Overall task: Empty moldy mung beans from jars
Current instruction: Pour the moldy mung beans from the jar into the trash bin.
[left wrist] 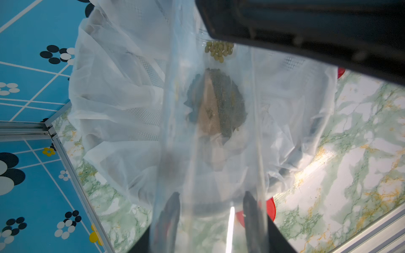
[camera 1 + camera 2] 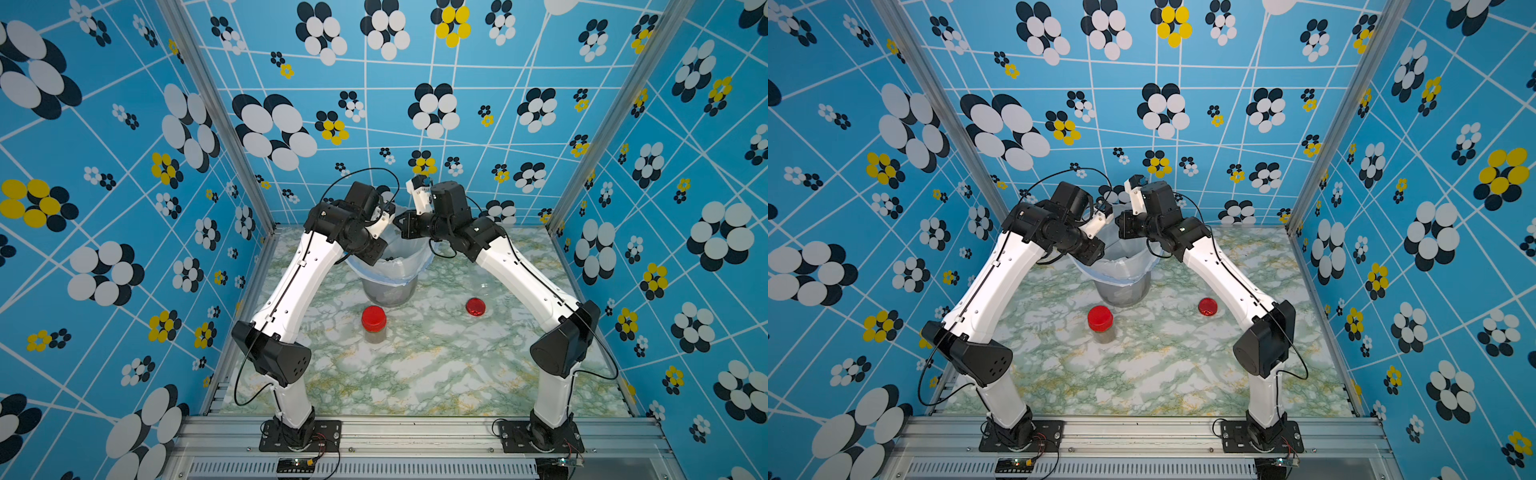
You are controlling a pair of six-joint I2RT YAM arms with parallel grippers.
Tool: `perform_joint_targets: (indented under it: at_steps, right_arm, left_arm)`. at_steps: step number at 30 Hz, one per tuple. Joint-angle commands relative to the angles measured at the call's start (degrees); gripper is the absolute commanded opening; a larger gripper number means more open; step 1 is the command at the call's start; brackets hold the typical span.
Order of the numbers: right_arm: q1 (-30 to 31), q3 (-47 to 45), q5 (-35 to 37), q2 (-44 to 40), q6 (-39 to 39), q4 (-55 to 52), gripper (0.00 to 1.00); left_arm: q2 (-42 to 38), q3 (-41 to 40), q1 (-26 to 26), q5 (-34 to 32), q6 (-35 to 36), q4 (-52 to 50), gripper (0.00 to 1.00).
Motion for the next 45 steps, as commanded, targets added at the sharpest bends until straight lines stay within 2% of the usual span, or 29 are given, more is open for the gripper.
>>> perform_joint_targets:
  at_steps: [1,11,17,24,28,30,33,35,37,40,45]
  right_arm:
    - [0.36,1.86,-0.32,2.10,0.31,-2.98,0.06]
    - [0.42,0.96,-0.20,1.99,1.51,-3.19,0.05]
    - [0.75,0.22,-0.84,1.94,2.07,-2.70,0.05]
    - [0.76,-0.12,-1.04,0.91,2.28,-2.10,0.05]
    - [0.80,-1.16,0.77,-0.69,2.08,-2.02,0.06]
    - [0.75,-2.35,2.05,-2.29,1.83,-1.85,0.13]
    - [0.75,-5.99,4.30,-6.13,1.04,-0.43,0.41]
    - [0.80,-9.58,7.05,-9.83,0.32,0.79,0.55]
    - [0.80,-13.91,9.30,-13.82,-0.45,2.88,0.65]
    - [0.79,-22.17,10.70,-20.93,-1.26,7.90,0.72]
    - [0.75,-31.69,16.06,-30.99,-1.54,8.67,0.78]
  left_arm:
    - [-3.61,-2.14,-0.56,1.21,2.03,3.66,0.49]
    - [-10.40,-11.23,-0.21,-4.66,1.34,15.62,0.53]
    - [-11.83,-13.35,0.17,-3.76,0.62,19.75,0.57]
    - [-12.90,-16.46,0.17,-2.73,1.30,22.07,0.49]
    - [-13.37,-16.95,0.27,-3.60,1.60,23.49,0.50]
    - [-13.17,-16.05,0.27,-3.34,1.33,23.31,0.54]
    - [-11.17,-11.83,0.29,-2.92,-0.36,19.53,0.55]
    - [-7.64,-6.03,0.56,-1.99,-1.84,14.11,0.54]
    - [-3.56,-0.35,0.64,-1.48,-2.66,8.69,0.52]
    - [0.83,4.39,0.62,-2.14,-3.37,4.37,0.52]
    - [2.79,6.13,0.62,-1.23,-4.36,4.10,0.54]
